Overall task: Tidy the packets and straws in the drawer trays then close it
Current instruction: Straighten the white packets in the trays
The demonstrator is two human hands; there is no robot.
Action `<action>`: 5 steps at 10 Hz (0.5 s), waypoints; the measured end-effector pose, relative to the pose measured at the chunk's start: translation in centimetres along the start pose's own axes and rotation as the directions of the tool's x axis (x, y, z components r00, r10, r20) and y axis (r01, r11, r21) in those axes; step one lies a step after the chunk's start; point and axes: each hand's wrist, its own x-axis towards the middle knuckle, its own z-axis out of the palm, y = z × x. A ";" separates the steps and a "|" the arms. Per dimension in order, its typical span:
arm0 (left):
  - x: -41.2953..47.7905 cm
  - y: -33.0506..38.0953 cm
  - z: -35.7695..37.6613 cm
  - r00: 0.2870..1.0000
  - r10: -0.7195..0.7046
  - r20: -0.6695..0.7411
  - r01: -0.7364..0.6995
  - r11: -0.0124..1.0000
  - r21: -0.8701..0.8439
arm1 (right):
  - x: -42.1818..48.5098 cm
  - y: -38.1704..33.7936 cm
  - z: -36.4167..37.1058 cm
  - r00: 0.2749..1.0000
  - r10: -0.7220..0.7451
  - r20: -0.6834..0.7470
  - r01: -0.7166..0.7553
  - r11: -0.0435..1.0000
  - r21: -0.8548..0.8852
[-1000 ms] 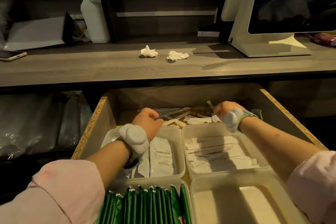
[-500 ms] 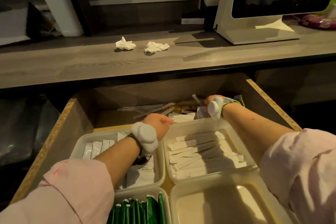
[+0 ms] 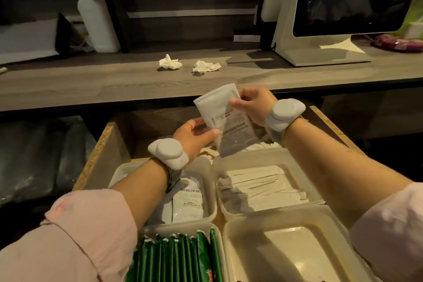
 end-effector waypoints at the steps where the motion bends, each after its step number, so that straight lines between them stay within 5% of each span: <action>1: -1.3 -0.1 -2.0 0.995 -0.102 -0.002 0.102 0.994 0.027 | -0.9 -0.2 3.0 0.979 0.170 0.109 -0.180 0.979 0.096; 2: -2.7 -1.6 -4.6 0.965 -0.259 0.033 0.243 0.938 0.247 | -1.2 0.2 5.2 0.942 0.256 0.217 -0.194 0.943 -0.269; 3: -3.9 -3.5 -5.7 0.941 -0.338 0.011 0.267 0.762 0.589 | -1.8 0.1 6.6 0.950 0.227 0.214 -0.093 0.861 -0.501; 5: -3.6 -6.7 -4.0 0.955 -0.294 -0.036 0.187 0.506 0.842 | -3.8 -0.1 9.6 0.851 0.378 0.364 -0.237 0.896 -0.376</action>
